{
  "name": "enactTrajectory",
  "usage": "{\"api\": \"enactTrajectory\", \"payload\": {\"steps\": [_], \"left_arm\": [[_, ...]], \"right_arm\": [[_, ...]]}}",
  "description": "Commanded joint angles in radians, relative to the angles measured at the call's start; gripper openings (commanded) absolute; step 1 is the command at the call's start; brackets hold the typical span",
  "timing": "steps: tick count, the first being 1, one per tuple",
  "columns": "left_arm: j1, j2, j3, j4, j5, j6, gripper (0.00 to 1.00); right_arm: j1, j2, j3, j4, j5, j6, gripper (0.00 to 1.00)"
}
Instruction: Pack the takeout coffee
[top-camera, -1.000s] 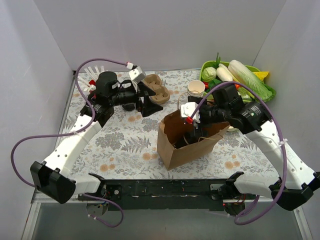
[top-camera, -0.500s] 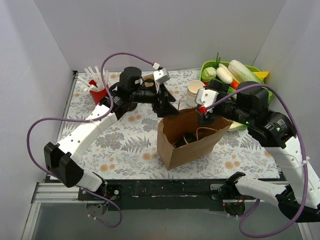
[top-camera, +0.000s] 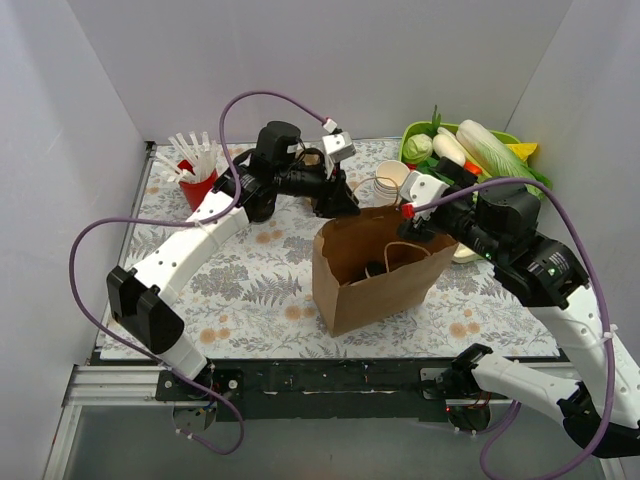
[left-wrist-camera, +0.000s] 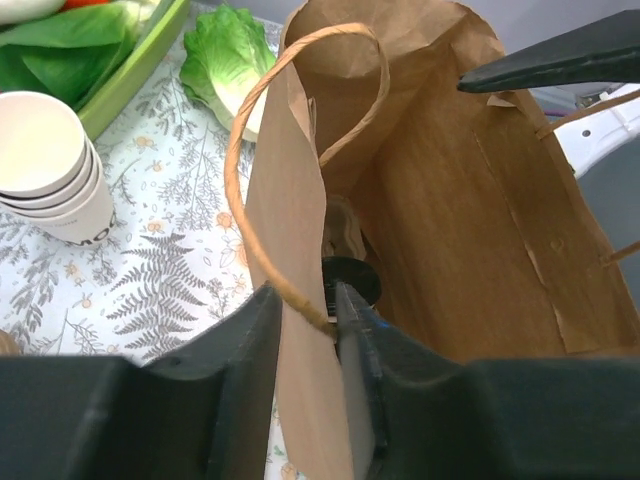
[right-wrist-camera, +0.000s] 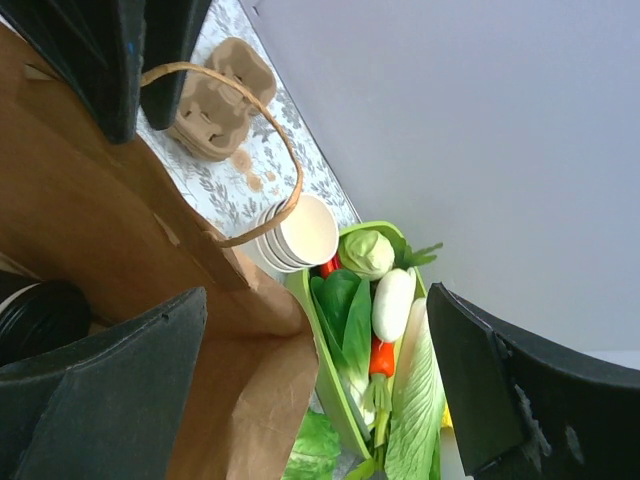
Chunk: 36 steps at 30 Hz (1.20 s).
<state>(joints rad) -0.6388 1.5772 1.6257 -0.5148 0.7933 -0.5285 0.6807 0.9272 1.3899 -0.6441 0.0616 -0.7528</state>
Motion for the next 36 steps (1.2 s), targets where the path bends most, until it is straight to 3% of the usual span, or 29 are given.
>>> {"api": "enactTrajectory", "payload": {"steps": [1, 6, 16, 21, 26, 36], "left_arm": [[-0.002, 0.043, 0.115, -0.158, 0.052, 0.074, 0.19], [-0.002, 0.070, 0.180, -0.260, 0.027, 0.150, 0.00], [-0.002, 0.041, 0.244, -0.338, -0.091, 0.275, 0.00], [0.005, 0.020, 0.241, -0.355, -0.158, 0.340, 0.00], [0.007, -0.009, 0.217, -0.323, -0.213, 0.383, 0.00], [0.005, -0.071, 0.177, -0.310, -0.223, 0.464, 0.00]], "right_arm": [[-0.009, -0.005, -0.035, 0.155, 0.119, 0.046, 0.98], [-0.032, 0.013, -0.075, 0.265, 0.176, 0.052, 0.98], [-0.081, 0.096, -0.015, 0.305, 0.095, 0.144, 0.98], [-0.082, 0.076, -0.025, 0.301, 0.043, 0.129, 0.98], [-0.082, 0.039, -0.046, 0.235, -0.109, 0.125, 0.97], [-0.082, -0.025, -0.095, 0.159, -0.155, 0.162, 0.97]]}}
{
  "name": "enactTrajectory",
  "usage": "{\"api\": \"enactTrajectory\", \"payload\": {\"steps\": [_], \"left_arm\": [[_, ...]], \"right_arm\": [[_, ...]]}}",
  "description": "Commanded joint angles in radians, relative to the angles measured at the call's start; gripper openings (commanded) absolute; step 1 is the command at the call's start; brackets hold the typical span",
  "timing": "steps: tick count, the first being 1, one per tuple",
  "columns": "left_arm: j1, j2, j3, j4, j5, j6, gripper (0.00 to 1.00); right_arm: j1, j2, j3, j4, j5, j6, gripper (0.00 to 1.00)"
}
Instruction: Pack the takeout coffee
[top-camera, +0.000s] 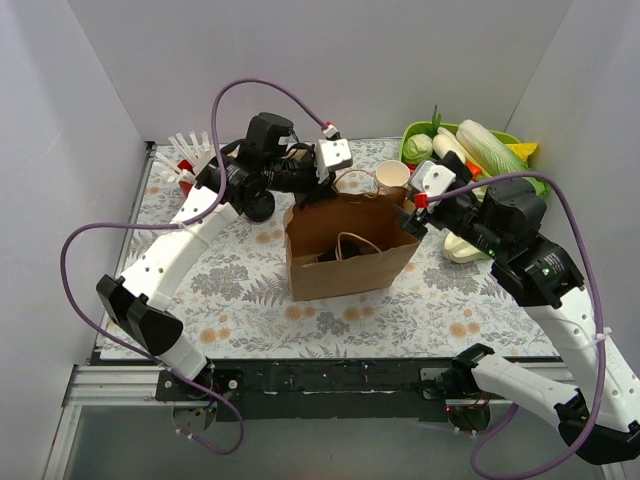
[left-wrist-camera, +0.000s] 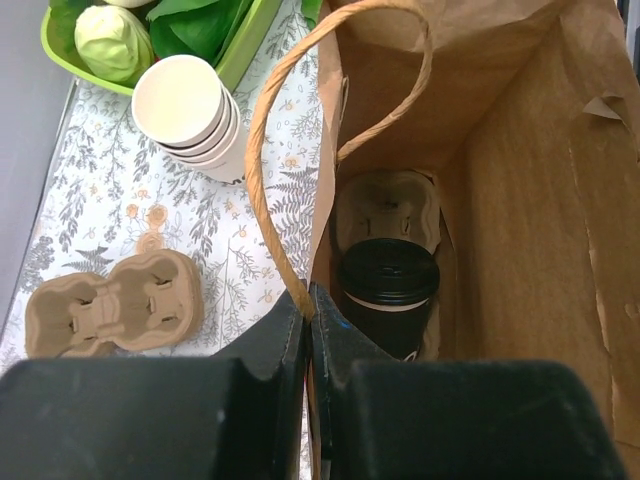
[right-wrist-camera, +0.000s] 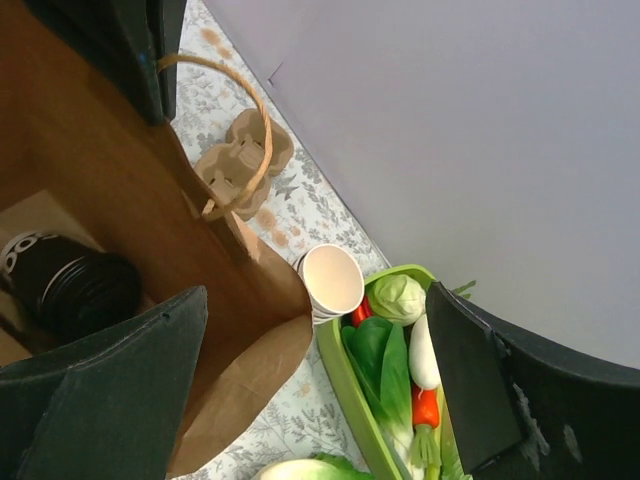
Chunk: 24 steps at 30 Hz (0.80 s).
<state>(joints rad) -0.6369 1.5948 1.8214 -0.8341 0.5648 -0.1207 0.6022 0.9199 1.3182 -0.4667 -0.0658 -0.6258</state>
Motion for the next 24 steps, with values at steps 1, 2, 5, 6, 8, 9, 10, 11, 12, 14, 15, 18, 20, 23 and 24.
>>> {"api": "enactTrajectory", "payload": {"steps": [1, 2, 5, 6, 8, 9, 10, 11, 12, 14, 15, 18, 20, 23, 24], "left_arm": [[0.003, -0.098, -0.025, 0.009, 0.013, 0.056, 0.00], [0.003, -0.107, -0.037, 0.007, 0.026, 0.050, 0.00], [0.000, -0.127, -0.047, -0.008, 0.075, 0.026, 0.00], [-0.003, -0.139, -0.053, -0.019, 0.099, 0.012, 0.00], [-0.007, -0.154, -0.068, -0.025, 0.119, -0.006, 0.00], [-0.010, -0.171, -0.094, -0.026, 0.142, -0.023, 0.00], [-0.014, -0.182, -0.109, -0.025, 0.152, -0.033, 0.00], [-0.021, -0.193, -0.125, -0.025, 0.161, -0.040, 0.00], [-0.027, -0.214, -0.161, -0.022, 0.167, -0.049, 0.00], [-0.044, -0.234, -0.200, -0.013, 0.179, -0.083, 0.00], [-0.050, -0.243, -0.217, -0.007, 0.185, -0.094, 0.00], [-0.079, -0.288, -0.293, 0.013, 0.193, -0.120, 0.00], [-0.093, -0.315, -0.330, 0.026, 0.191, -0.137, 0.00], [-0.098, -0.328, -0.335, 0.029, 0.198, -0.158, 0.00], [-0.098, -0.331, -0.333, 0.029, 0.199, -0.165, 0.00]], "right_arm": [[-0.004, -0.021, -0.027, -0.018, -0.011, 0.044, 0.97], [-0.004, -0.021, -0.028, -0.020, -0.002, 0.051, 0.97], [-0.002, -0.023, -0.020, -0.035, 0.018, 0.073, 0.97], [-0.004, -0.027, -0.023, -0.038, 0.029, 0.080, 0.96], [-0.004, -0.035, -0.034, -0.036, 0.055, 0.081, 0.97], [-0.002, -0.041, -0.051, -0.030, 0.060, 0.080, 0.96], [-0.005, -0.046, -0.059, -0.024, 0.102, 0.080, 0.96], [-0.004, -0.046, -0.068, -0.017, 0.124, 0.080, 0.96], [-0.004, -0.044, -0.074, 0.003, 0.142, 0.077, 0.96], [-0.004, -0.041, -0.091, 0.020, 0.185, 0.069, 0.97], [-0.004, -0.038, -0.097, 0.034, 0.196, 0.060, 0.97], [-0.005, -0.032, -0.116, 0.053, 0.216, 0.060, 0.97], [-0.010, -0.026, -0.126, 0.054, 0.216, 0.063, 0.97], [-0.015, -0.013, -0.129, 0.056, 0.221, 0.069, 0.97], [-0.016, -0.012, -0.129, 0.057, 0.222, 0.072, 0.97]]}}
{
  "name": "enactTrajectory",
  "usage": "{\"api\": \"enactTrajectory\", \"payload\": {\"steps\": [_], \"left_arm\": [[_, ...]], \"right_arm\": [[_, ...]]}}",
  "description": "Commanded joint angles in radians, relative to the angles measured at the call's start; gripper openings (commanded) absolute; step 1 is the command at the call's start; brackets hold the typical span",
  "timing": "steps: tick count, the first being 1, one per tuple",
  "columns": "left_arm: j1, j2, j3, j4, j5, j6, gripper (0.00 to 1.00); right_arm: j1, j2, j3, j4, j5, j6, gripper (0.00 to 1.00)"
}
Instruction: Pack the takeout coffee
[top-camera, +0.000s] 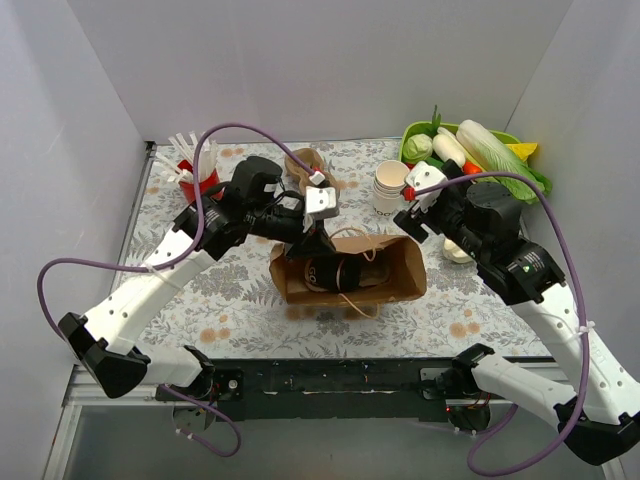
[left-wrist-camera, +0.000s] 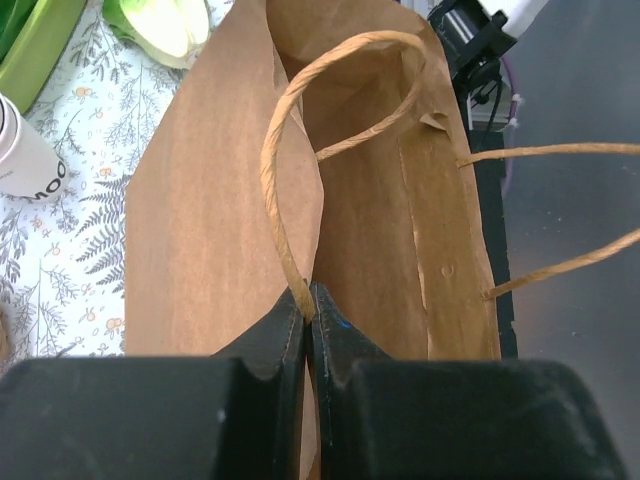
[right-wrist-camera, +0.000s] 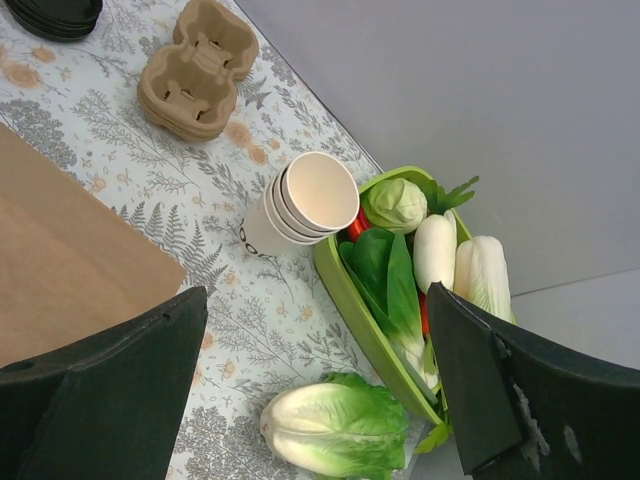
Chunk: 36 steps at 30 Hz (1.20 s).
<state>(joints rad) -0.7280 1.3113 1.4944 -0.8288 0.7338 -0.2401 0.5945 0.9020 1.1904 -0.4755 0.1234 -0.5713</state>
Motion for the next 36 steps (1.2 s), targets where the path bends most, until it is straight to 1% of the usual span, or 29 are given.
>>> {"api": "enactTrajectory", "payload": {"steps": [1, 4, 11, 15, 17, 18, 20, 21, 22, 23, 24, 25, 27, 29, 30, 31, 32, 34, 35, 36], "left_arm": [[-0.008, -0.049, -0.006, 0.025, 0.032, -0.050, 0.00], [-0.008, -0.060, -0.014, 0.025, 0.044, -0.087, 0.00], [-0.008, -0.116, -0.105, 0.066, 0.045, -0.133, 0.00], [-0.008, -0.135, -0.141, 0.072, 0.029, -0.133, 0.00], [-0.008, -0.145, -0.158, 0.088, 0.006, -0.145, 0.00], [-0.008, -0.145, -0.158, 0.088, 0.000, -0.145, 0.00], [-0.008, -0.150, -0.164, 0.100, -0.022, -0.165, 0.00], [-0.008, -0.149, -0.169, 0.106, -0.030, -0.177, 0.00], [-0.008, -0.144, -0.171, 0.112, -0.037, -0.188, 0.00], [-0.007, -0.139, -0.171, 0.125, -0.054, -0.205, 0.00], [-0.007, -0.138, -0.169, 0.134, -0.065, -0.214, 0.00], [-0.007, -0.135, -0.169, 0.144, -0.079, -0.223, 0.00], [-0.005, -0.119, -0.161, 0.169, -0.105, -0.237, 0.00], [0.001, -0.103, -0.154, 0.189, -0.120, -0.254, 0.00], [0.002, -0.098, -0.151, 0.191, -0.117, -0.263, 0.00], [0.004, -0.093, -0.148, 0.192, -0.113, -0.263, 0.00], [0.006, -0.090, -0.142, 0.195, -0.111, -0.265, 0.00], [0.006, -0.081, -0.132, 0.195, -0.109, -0.268, 0.00], [0.006, -0.081, -0.134, 0.195, -0.109, -0.271, 0.00], [0.007, -0.083, -0.134, 0.195, -0.109, -0.272, 0.00]], "right_arm": [[-0.010, 0.008, -0.006, 0.070, 0.035, 0.021, 0.97], [-0.013, 0.014, -0.020, 0.077, 0.035, 0.030, 0.97], [-0.033, 0.046, -0.040, 0.123, 0.074, 0.042, 0.97], [-0.044, 0.069, -0.029, 0.126, 0.045, 0.068, 0.97], [-0.045, 0.075, 0.012, 0.114, 0.016, 0.067, 0.95], [-0.045, 0.074, 0.037, 0.104, -0.046, 0.061, 0.95], [-0.045, 0.060, 0.095, 0.055, -0.117, 0.034, 0.93], [-0.045, 0.054, 0.116, 0.025, -0.222, 0.021, 0.92], [-0.045, 0.052, 0.136, -0.057, -0.275, -0.016, 0.91], [-0.045, 0.054, 0.185, -0.104, -0.328, -0.036, 0.91], [-0.045, 0.055, 0.208, -0.154, -0.443, -0.067, 0.90], [-0.045, 0.060, 0.231, -0.264, -0.494, -0.119, 0.88], [-0.045, 0.064, 0.264, -0.339, -0.601, -0.165, 0.85], [-0.047, 0.049, 0.258, -0.391, -0.649, -0.228, 0.80], [-0.045, 0.041, 0.236, -0.402, -0.697, -0.254, 0.78], [-0.045, 0.031, 0.224, -0.411, -0.721, -0.289, 0.72], [-0.044, 0.026, 0.210, -0.425, -0.740, -0.353, 0.70], [-0.044, 0.026, 0.172, -0.419, -0.778, -0.400, 0.68], [-0.044, 0.034, 0.164, -0.431, -0.791, -0.460, 0.68], [-0.044, 0.046, 0.158, -0.440, -0.815, -0.482, 0.66]]}}
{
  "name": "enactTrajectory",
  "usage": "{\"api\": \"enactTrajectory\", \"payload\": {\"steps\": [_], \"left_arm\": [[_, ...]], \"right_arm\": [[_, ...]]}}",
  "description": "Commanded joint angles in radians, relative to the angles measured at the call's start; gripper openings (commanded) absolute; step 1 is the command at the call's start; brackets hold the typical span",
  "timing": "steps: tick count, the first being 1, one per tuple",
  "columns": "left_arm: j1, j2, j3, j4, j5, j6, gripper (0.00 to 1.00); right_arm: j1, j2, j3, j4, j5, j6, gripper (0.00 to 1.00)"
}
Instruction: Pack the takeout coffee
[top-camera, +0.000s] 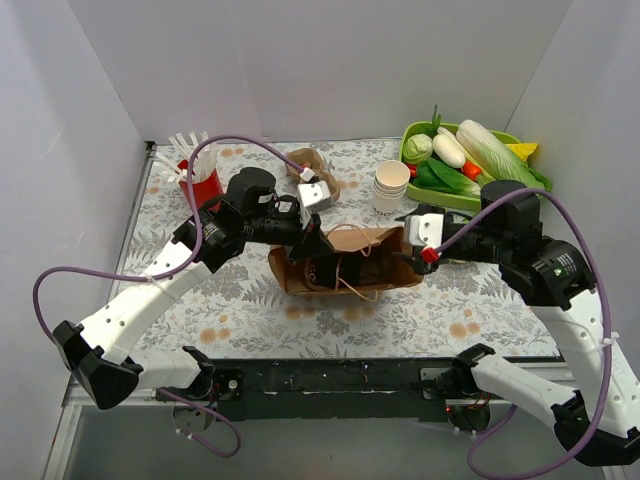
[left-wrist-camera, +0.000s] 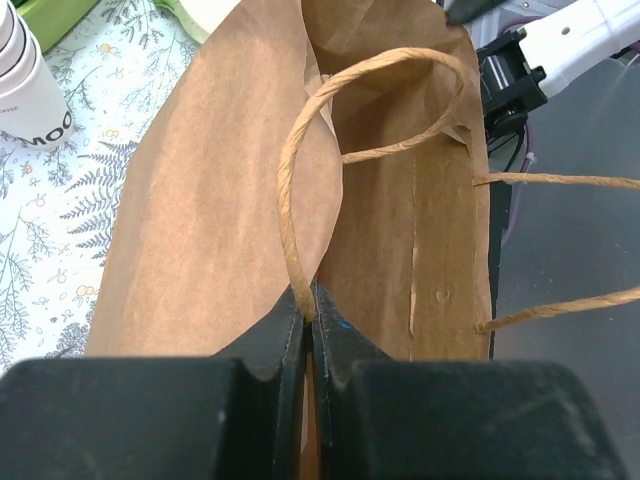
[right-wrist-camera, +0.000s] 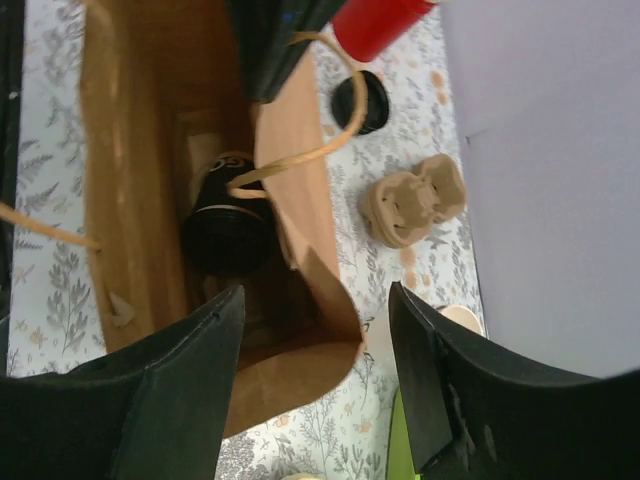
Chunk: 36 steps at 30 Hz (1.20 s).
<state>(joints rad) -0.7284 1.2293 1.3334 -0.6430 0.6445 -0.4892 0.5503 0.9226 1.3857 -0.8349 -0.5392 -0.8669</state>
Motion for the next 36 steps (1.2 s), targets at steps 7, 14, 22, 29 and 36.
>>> {"api": "enactTrajectory", "payload": {"steps": [7, 14, 22, 29, 36], "left_arm": [[0.012, -0.017, 0.010, 0.014, -0.032, -0.061, 0.00], [0.012, -0.001, 0.013, 0.058, -0.025, -0.149, 0.00], [0.018, 0.012, 0.006, 0.098, -0.011, -0.203, 0.00], [0.024, 0.018, 0.010, 0.111, -0.013, -0.242, 0.00], [0.034, 0.029, 0.036, 0.143, -0.062, -0.330, 0.00]], "right_arm": [[0.017, 0.107, -0.069, -0.124, -0.196, -0.372, 0.39], [0.023, -0.030, -0.172, -0.012, -0.157, -0.408, 0.34], [0.031, -0.073, -0.166, 0.040, -0.165, -0.408, 0.38], [0.131, -0.021, -0.234, 0.065, -0.177, -0.449, 0.17], [0.348, 0.039, -0.324, 0.186, -0.013, -0.344, 0.16]]}}
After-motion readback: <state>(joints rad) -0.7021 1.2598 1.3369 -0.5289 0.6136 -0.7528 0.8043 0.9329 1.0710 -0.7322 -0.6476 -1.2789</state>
